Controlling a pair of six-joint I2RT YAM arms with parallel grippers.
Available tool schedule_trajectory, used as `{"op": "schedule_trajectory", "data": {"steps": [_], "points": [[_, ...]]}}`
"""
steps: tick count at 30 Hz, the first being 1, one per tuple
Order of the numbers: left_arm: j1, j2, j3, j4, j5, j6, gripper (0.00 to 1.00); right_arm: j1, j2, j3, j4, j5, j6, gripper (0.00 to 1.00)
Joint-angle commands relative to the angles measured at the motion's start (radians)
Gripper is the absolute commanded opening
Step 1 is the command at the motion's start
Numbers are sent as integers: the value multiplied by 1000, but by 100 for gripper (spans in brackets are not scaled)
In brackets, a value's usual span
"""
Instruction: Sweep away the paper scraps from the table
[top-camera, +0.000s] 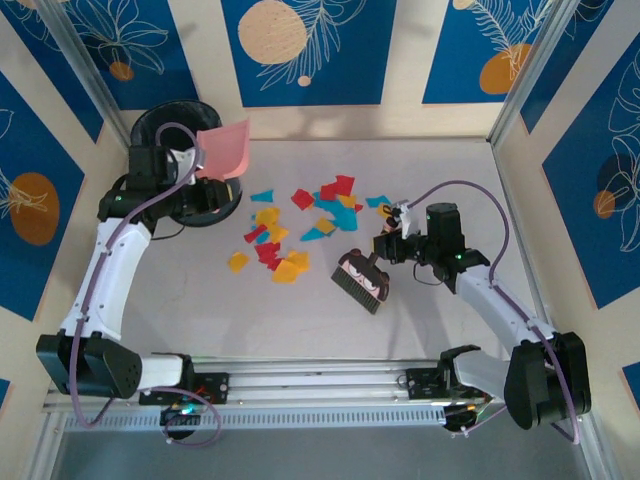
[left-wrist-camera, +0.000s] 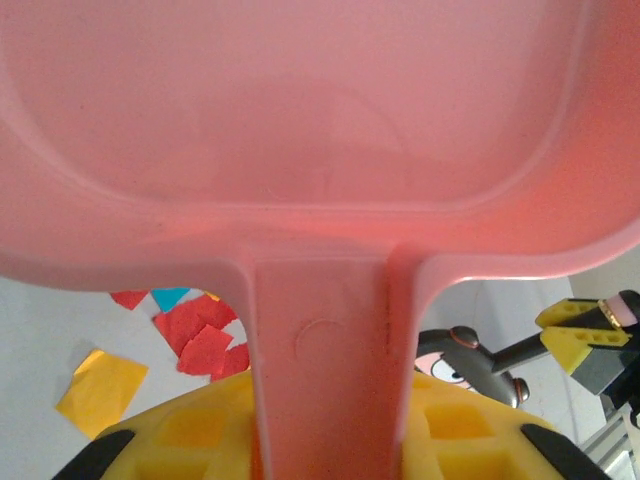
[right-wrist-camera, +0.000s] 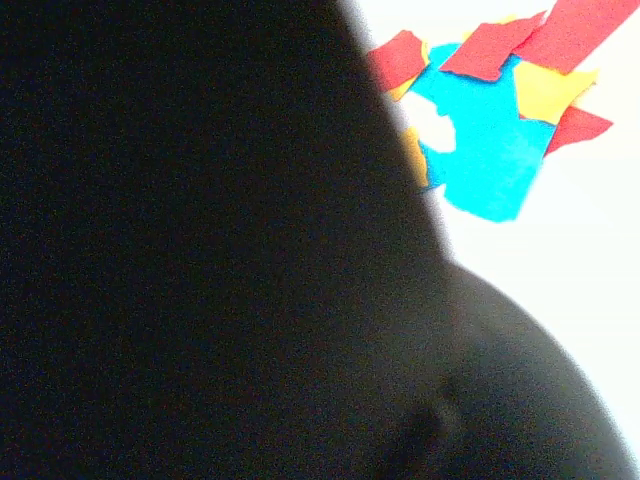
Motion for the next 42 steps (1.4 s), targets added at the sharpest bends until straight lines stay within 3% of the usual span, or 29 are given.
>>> {"op": "schedule_trajectory", "data": {"steps": [1,7,18,24,31,38,42], "points": [[-30,-34,-13,-36,-19,37,0,-8,2,-42,92,76,-94,0],[-91,-44,-56,-37,-36,25,0,-50,54,-56,248,85,-158,0],[-155,-43,-89,-53,-74,29,0,-103,193,83,303,225,-111,0],[-166,-34,-86,-57,-79,39,0,-116,106,105,249,87,-59,0],[-176,-23,-80,-65,-82,54,0,-154,-23,95,10,-64,-86,0],[-179,-19,-78,-64,-80,60,0,-190,-95,25,-64,-97,-101,0],[-180,-16,-76,-61,-71,60,0,-190,-97,-36,1,-88,-113,0]]}}
